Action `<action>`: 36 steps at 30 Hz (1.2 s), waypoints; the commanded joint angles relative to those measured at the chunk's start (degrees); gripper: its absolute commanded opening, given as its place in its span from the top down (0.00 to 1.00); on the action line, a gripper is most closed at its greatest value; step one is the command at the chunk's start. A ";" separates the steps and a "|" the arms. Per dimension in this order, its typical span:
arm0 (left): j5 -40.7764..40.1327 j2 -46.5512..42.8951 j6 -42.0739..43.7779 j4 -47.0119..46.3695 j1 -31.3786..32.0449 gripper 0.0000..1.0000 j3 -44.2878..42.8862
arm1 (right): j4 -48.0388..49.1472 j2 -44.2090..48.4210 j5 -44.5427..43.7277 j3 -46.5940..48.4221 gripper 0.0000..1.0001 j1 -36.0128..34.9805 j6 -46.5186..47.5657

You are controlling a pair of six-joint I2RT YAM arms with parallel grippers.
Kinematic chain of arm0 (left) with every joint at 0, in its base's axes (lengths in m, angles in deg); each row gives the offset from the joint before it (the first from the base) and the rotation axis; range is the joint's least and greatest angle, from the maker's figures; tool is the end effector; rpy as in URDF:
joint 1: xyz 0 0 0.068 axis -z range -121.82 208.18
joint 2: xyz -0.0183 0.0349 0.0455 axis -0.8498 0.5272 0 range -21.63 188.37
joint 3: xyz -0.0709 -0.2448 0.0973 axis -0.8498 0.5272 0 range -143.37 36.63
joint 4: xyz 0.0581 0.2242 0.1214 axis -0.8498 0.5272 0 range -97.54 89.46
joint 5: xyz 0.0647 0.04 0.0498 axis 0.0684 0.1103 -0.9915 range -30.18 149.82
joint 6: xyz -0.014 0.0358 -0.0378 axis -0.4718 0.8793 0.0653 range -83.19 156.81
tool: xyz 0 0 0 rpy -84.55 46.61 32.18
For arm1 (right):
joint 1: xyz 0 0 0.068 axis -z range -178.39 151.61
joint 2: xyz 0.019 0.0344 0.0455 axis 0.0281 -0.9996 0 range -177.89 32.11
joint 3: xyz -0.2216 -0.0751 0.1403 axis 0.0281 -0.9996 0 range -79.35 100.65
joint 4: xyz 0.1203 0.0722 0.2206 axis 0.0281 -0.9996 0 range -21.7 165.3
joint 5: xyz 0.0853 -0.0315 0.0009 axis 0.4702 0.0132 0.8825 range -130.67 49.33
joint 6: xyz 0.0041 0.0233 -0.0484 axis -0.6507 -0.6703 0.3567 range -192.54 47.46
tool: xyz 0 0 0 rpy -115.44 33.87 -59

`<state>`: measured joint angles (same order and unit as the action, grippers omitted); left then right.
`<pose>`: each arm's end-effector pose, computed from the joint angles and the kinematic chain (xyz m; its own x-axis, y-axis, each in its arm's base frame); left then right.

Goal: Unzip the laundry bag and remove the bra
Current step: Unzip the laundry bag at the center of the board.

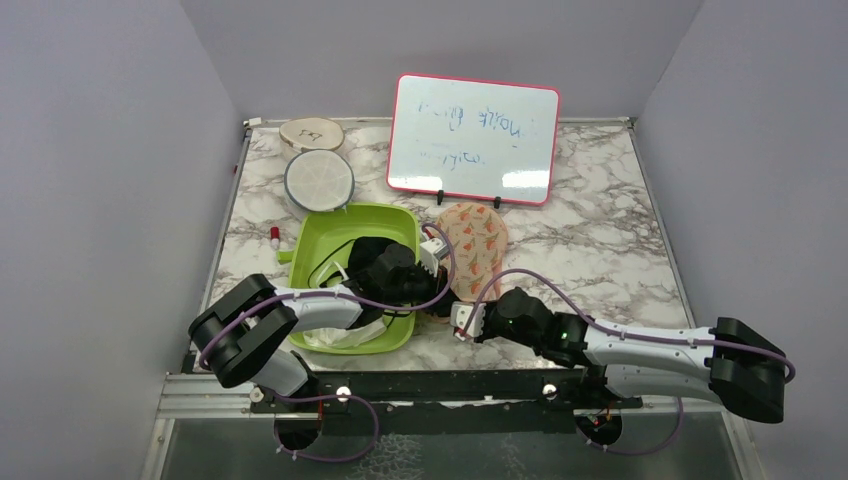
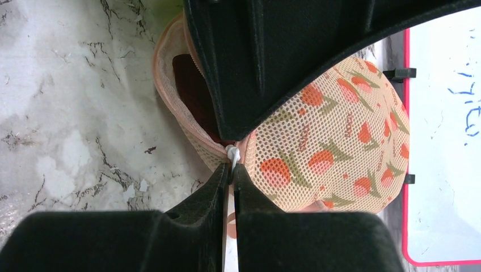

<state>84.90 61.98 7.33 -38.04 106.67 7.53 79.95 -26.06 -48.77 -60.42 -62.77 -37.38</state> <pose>0.1735 -0.2188 0.1680 -0.6948 0.1126 -0.7103 0.6811 0.4201 -0.5996 0.0903 0.1766 0.1673 0.2844 -0.7252 -0.6271 -0.8302 0.1408 -0.5394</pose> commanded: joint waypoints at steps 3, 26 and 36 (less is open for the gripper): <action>1.10 0.36 -0.30 -2.46 -0.13 1.00 -1.26 | 1.89 -1.60 -0.81 0.60 0.95 0.22 -1.13; -7.97 -11.08 1.99 -2.46 -0.15 1.00 4.87 | -1.12 1.50 -12.42 0.73 0.99 0.92 -7.21; -8.82 -11.49 1.97 -2.46 -0.10 1.00 4.83 | -0.56 3.82 -8.64 0.70 0.99 1.05 -6.48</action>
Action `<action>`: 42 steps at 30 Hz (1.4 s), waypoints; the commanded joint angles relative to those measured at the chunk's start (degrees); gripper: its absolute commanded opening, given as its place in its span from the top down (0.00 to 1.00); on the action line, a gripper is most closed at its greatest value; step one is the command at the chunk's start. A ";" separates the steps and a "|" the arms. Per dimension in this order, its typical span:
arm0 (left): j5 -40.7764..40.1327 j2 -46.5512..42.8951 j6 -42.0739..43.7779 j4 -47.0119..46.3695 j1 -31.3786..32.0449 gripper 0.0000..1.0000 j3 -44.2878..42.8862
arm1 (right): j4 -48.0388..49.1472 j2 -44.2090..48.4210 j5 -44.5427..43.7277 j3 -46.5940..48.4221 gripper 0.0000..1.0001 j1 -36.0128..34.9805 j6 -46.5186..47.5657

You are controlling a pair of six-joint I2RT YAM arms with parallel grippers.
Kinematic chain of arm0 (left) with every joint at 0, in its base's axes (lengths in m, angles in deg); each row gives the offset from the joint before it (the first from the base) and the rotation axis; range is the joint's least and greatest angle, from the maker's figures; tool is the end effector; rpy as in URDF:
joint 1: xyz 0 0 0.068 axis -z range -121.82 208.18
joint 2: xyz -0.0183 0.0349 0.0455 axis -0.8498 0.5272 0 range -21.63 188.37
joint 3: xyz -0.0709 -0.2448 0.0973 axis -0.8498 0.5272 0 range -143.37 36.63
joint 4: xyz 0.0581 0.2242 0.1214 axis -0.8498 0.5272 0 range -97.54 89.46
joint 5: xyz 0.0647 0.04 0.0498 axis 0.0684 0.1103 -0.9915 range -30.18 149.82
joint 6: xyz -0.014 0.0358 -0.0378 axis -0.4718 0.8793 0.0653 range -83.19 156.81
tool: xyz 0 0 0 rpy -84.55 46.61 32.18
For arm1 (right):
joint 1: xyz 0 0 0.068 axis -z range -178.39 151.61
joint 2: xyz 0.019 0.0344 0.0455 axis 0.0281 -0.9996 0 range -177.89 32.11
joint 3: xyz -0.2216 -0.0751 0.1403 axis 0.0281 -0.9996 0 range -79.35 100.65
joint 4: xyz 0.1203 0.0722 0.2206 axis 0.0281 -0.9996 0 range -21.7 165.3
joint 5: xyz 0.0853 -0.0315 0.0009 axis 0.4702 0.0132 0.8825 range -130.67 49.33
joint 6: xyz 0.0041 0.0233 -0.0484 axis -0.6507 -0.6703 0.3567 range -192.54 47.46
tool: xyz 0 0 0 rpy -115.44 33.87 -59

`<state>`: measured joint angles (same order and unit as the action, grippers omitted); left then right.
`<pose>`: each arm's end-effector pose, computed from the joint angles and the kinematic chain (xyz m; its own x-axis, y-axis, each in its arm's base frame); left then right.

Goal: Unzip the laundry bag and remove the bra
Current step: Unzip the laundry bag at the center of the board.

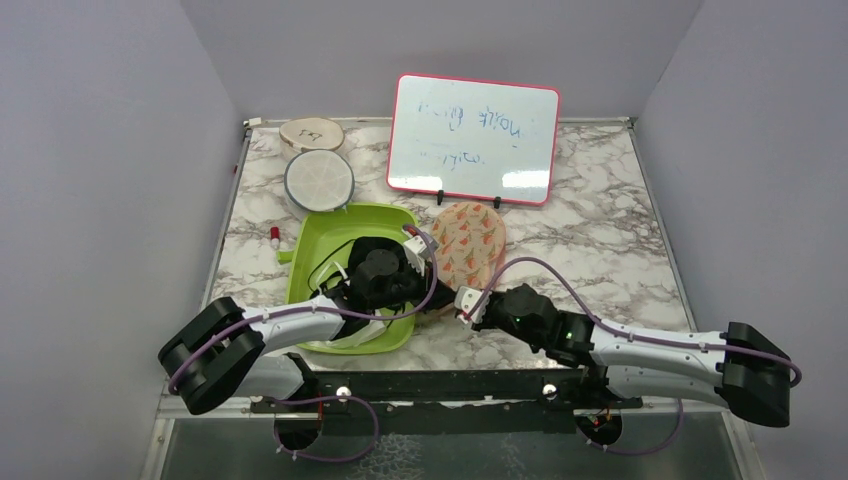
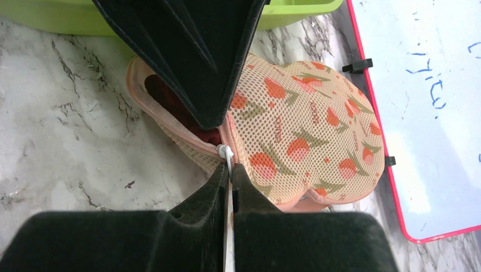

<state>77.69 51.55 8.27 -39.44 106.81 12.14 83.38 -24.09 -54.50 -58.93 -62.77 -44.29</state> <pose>0.1596 -0.1976 0.1907 -0.6017 -0.0047 -0.7987 0.7068 0.4626 -0.5352 0.0955 0.1794 0.1878 0.1940 -0.6582 -0.7274 -0.7858 0.3397 -0.5169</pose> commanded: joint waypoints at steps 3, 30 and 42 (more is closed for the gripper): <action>-0.02 0.29 0.38 -1.06 -0.19 1.00 -0.15 | -4.27 1.29 2.63 -0.20 0.99 1.06 1.20; 1.50 2.15 -0.04 -1.06 -0.28 1.00 -1.80 | -26.68 -11.74 -0.71 17.82 0.99 0.61 -47.00; 2.58 2.83 -1.16 -1.06 -0.28 1.00 -1.33 | -24.49 -7.11 0.65 14.73 0.86 0.66 -57.63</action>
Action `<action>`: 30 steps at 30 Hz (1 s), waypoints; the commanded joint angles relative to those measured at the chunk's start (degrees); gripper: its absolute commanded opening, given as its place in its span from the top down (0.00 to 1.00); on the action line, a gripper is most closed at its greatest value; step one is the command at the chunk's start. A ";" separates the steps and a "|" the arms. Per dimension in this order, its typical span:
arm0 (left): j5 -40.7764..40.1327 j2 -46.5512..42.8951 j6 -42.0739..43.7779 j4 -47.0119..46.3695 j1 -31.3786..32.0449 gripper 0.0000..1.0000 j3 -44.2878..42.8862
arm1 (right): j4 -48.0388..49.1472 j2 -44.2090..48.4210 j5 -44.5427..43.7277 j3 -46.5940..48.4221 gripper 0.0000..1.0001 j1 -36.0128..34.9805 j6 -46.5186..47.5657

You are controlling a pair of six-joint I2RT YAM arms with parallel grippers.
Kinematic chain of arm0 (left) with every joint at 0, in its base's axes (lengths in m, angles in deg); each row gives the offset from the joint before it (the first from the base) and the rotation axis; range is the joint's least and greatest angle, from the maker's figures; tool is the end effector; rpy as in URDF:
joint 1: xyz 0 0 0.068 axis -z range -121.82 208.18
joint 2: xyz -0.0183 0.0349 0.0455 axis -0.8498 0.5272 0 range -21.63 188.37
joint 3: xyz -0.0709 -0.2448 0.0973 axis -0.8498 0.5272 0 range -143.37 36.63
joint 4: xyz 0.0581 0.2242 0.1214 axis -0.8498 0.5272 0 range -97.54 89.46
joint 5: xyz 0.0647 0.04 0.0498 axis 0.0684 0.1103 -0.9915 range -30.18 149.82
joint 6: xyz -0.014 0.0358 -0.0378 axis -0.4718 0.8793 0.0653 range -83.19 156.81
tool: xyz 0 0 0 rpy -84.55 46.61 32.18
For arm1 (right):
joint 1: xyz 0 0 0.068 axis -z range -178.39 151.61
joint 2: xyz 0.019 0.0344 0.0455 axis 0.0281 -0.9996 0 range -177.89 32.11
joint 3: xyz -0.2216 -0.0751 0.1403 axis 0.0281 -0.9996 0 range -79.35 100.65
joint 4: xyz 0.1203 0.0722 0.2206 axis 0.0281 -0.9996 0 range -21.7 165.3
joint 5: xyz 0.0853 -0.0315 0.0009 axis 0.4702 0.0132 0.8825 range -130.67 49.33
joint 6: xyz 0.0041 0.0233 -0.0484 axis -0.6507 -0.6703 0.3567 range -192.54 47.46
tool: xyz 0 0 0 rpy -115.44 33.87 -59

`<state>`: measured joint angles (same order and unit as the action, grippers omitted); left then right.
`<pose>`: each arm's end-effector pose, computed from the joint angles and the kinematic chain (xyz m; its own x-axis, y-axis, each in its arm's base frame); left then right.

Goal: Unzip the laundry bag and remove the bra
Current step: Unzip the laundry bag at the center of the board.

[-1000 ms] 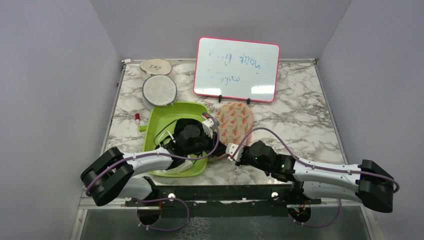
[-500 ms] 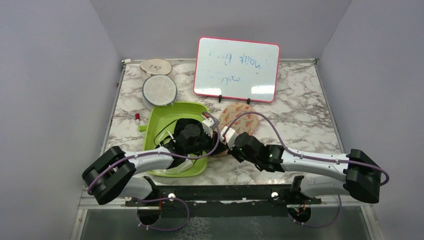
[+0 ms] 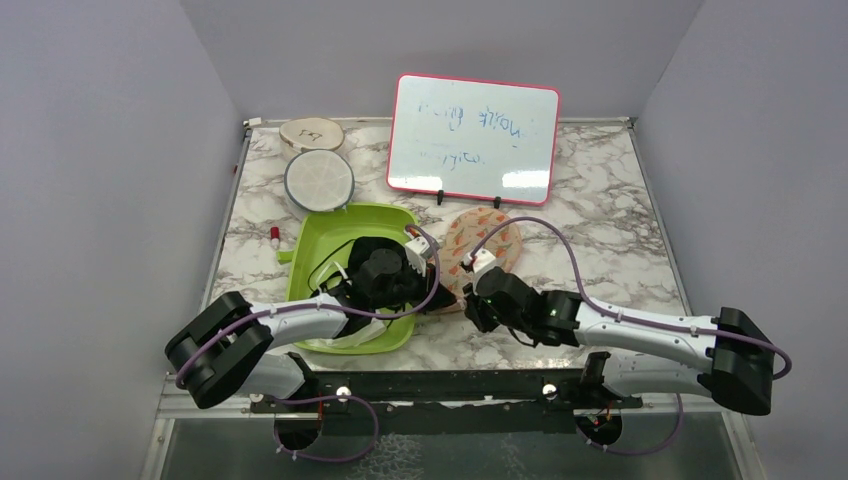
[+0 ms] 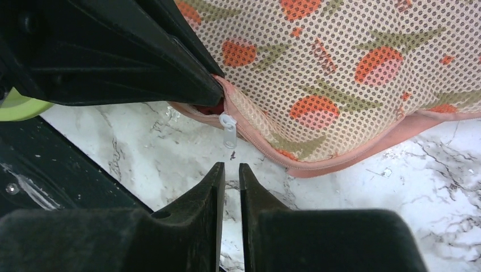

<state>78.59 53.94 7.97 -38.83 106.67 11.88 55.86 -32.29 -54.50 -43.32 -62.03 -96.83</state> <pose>0.1618 -0.2001 0.1812 -0.6330 0.0262 -0.7737 0.6903 0.4716 -0.5488 0.1066 0.1959 0.2075 -0.6285 -0.3685 -0.6850 -0.5927 0.7972 0.1149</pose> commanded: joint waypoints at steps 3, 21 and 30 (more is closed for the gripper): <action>2.00 0.45 -1.10 -1.67 -0.10 1.00 -0.96 | 4.58 0.78 -0.40 -1.62 0.82 -0.10 -6.98; 2.89 0.97 -1.25 -1.67 -0.15 1.00 -1.31 | 7.80 -0.73 -5.03 -2.32 0.62 0.44 -16.87; 3.12 0.42 -1.56 -1.67 -0.10 1.00 -0.94 | 10.11 -1.96 -5.19 -2.20 0.67 1.61 -17.18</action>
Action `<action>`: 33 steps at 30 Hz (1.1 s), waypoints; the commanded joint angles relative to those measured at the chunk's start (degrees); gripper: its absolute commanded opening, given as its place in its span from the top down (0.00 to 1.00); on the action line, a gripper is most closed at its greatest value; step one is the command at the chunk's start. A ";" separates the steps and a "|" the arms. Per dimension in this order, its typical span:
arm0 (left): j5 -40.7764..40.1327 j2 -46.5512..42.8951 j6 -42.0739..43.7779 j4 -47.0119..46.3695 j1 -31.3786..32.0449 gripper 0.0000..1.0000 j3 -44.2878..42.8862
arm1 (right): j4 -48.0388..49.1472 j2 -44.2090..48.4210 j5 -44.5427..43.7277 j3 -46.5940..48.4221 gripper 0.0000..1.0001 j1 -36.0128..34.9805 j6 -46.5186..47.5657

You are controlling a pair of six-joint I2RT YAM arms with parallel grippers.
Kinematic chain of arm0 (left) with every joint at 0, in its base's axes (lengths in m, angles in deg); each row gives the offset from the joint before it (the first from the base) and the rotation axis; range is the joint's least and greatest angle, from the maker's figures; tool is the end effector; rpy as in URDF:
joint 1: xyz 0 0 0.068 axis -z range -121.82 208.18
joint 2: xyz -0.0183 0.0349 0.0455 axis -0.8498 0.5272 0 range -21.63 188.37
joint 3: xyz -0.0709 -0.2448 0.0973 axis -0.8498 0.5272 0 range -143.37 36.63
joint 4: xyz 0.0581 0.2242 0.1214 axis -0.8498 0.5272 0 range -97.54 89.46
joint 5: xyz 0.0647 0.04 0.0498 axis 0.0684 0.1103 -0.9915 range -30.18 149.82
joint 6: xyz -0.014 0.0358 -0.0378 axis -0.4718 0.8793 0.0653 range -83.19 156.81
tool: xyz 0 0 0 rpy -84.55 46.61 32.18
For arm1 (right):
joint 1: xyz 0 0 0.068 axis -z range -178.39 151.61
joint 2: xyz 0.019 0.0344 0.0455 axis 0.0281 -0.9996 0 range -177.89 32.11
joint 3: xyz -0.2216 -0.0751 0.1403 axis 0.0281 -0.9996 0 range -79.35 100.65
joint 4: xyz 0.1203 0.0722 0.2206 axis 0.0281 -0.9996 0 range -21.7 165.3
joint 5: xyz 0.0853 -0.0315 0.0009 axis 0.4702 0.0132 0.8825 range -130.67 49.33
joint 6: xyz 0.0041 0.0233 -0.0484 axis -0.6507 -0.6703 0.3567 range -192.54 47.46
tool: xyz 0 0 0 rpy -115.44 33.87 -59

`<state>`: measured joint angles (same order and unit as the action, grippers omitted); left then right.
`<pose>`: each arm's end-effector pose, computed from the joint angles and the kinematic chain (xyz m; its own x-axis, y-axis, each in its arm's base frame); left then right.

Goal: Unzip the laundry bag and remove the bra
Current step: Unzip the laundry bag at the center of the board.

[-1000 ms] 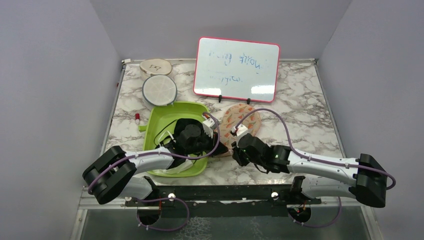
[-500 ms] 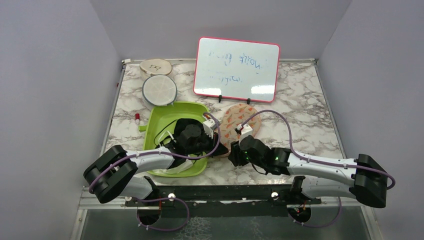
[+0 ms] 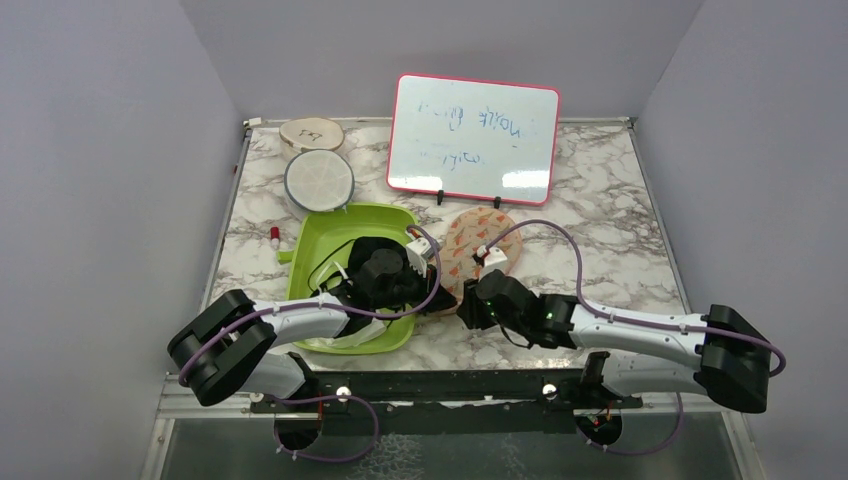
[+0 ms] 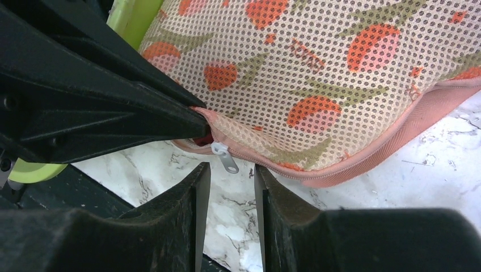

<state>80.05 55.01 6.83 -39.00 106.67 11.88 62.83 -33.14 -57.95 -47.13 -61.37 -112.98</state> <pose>0.1619 -0.2014 0.1772 -0.6588 0.0370 -0.7514 0.6791 0.4592 -0.5727 0.1109 0.1940 0.1930 -0.7371 -0.0818 -0.6708 -0.3652 0.8835 0.2935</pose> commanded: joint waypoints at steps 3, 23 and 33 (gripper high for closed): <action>1.81 -0.94 -0.35 -1.50 -0.11 1.00 -0.92 | 3.59 -1.95 -0.72 2.22 0.67 1.81 -0.99; 2.20 -0.82 -0.31 -1.50 0.25 1.00 -0.77 | 3.80 -5.56 -0.32 4.12 0.70 3.29 -0.63; 2.14 -0.66 -0.29 -1.50 0.29 1.00 -0.84 | 4.46 -7.37 -0.32 5.46 0.81 3.42 1.59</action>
<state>80.09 54.99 6.72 -39.07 106.65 11.88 65.17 -39.39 -57.58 -44.44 -58.38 -112.63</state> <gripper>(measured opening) 0.006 0.214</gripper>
